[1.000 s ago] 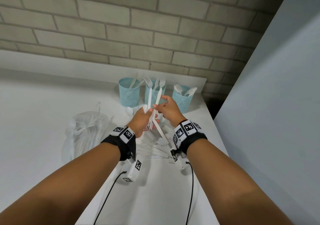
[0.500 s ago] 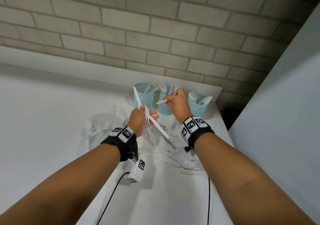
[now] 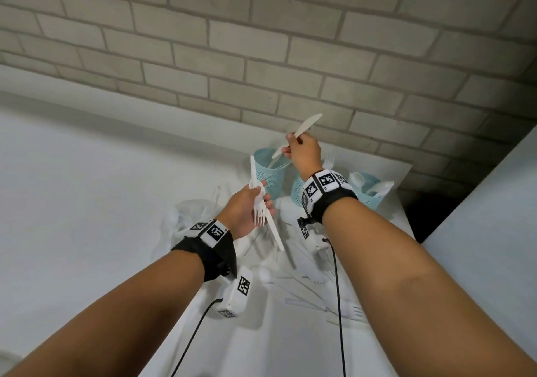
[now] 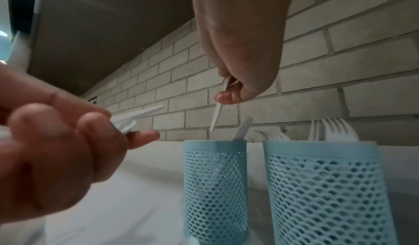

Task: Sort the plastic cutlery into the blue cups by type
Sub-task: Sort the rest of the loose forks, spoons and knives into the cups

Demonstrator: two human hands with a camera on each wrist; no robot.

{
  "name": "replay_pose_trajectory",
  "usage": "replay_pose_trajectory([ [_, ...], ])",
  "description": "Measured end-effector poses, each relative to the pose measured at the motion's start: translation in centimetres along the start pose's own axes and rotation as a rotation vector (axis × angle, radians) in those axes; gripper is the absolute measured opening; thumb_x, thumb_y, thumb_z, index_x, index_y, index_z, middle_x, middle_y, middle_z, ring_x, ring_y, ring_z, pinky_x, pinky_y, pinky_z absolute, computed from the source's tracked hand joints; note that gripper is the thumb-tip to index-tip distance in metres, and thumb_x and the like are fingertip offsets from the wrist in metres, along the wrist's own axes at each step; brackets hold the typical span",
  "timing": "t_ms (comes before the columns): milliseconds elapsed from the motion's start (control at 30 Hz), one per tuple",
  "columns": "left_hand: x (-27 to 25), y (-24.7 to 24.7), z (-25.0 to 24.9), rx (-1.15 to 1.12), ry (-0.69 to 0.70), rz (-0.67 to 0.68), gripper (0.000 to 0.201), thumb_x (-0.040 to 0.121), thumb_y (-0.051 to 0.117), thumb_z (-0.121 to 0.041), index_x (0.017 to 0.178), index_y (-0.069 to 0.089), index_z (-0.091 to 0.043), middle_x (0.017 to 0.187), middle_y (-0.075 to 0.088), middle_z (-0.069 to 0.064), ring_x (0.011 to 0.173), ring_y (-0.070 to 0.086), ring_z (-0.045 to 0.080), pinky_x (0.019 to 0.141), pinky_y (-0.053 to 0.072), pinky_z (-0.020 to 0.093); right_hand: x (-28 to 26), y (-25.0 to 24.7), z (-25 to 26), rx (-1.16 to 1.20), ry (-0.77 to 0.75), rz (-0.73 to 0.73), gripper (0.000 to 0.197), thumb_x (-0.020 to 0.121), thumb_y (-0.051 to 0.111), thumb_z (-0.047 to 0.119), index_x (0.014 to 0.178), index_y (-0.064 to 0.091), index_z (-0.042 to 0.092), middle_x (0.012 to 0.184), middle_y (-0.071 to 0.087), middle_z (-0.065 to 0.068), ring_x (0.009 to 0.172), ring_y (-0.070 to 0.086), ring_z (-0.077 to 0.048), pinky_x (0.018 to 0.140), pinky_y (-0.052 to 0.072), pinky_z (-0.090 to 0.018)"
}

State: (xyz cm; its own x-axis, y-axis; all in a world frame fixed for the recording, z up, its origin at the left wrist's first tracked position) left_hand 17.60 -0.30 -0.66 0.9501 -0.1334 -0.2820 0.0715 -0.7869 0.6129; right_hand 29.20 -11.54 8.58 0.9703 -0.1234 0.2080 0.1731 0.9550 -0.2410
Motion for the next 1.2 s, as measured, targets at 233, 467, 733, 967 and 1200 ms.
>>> replay_pose_trajectory([
  [233, 0.2, 0.1, -0.5, 0.026, 0.028, 0.062, 0.018, 0.099, 0.036, -0.004, 0.113, 0.046, -0.009, 0.078, 0.050, 0.005, 0.064, 0.046, 0.013, 0.063, 0.050, 0.026, 0.7, 1.5, -1.6, -0.056, 0.113, 0.119, 0.044, 0.094, 0.054, 0.019, 0.133, 0.043, -0.001, 0.117, 0.061, -0.020, 0.086, 0.063, -0.022, 0.091, 0.052, -0.035],
  [467, 0.4, 0.1, 0.0, 0.117, 0.099, 0.043, 0.009, 0.092, 0.052, -0.001, 0.099, 0.058, 0.001, 0.085, 0.061, 0.008, 0.062, 0.064, 0.007, 0.069, 0.057, 0.019, -1.3, -1.2, 1.7, -0.094, -0.185, 0.095, 0.018, 0.087, 0.064, 0.027, 0.101, 0.067, 0.016, 0.090, 0.063, 0.005, 0.084, 0.060, -0.014, 0.081, 0.050, -0.029],
  [733, 0.1, 1.6, 1.2, 0.196, 0.113, 0.019, 0.009, 0.091, 0.058, -0.011, 0.097, 0.058, -0.004, 0.088, 0.066, 0.008, 0.061, 0.068, 0.006, 0.061, 0.054, 0.015, -4.7, -2.3, -0.2, -0.479, -0.191, 0.472, 0.019, 0.082, 0.070, 0.017, 0.098, 0.072, 0.006, 0.073, 0.060, 0.010, 0.066, 0.052, 0.000, 0.064, 0.040, -0.012],
  [967, 0.3, 2.5, 2.6, 0.214, 0.059, 0.004, 0.020, 0.090, 0.060, -0.016, 0.100, 0.060, 0.001, 0.079, 0.071, 0.008, 0.063, 0.070, 0.007, 0.057, 0.054, 0.011, -5.7, -6.3, -2.2, -0.590, -0.192, 0.495, 0.026, 0.078, 0.074, 0.018, 0.101, 0.073, 0.006, 0.098, 0.071, -0.005, 0.083, 0.059, -0.007, 0.078, 0.041, -0.010],
  [1200, 0.5, 4.0, 3.5, 0.167, 0.028, -0.014, 0.027, 0.100, 0.042, -0.024, 0.092, 0.058, -0.003, 0.086, 0.066, 0.014, 0.057, 0.069, 0.008, 0.058, 0.053, 0.012, -6.2, -6.6, -2.7, -1.047, -0.417, 0.436, 0.023, 0.084, 0.066, 0.028, 0.103, 0.073, 0.019, 0.100, 0.069, -0.005, 0.098, 0.045, -0.019, 0.085, 0.041, -0.032],
])
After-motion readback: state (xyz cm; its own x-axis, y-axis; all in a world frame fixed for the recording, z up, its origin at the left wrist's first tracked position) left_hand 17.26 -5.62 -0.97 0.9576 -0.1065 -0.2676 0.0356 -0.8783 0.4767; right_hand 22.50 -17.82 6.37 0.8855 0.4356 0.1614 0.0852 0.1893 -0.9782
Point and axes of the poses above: each hand's wrist, its own x-axis towards the middle knuckle, its own y-axis out of the palm, z = x × y, the point moved 8 cm from there along x, towards the middle knuckle
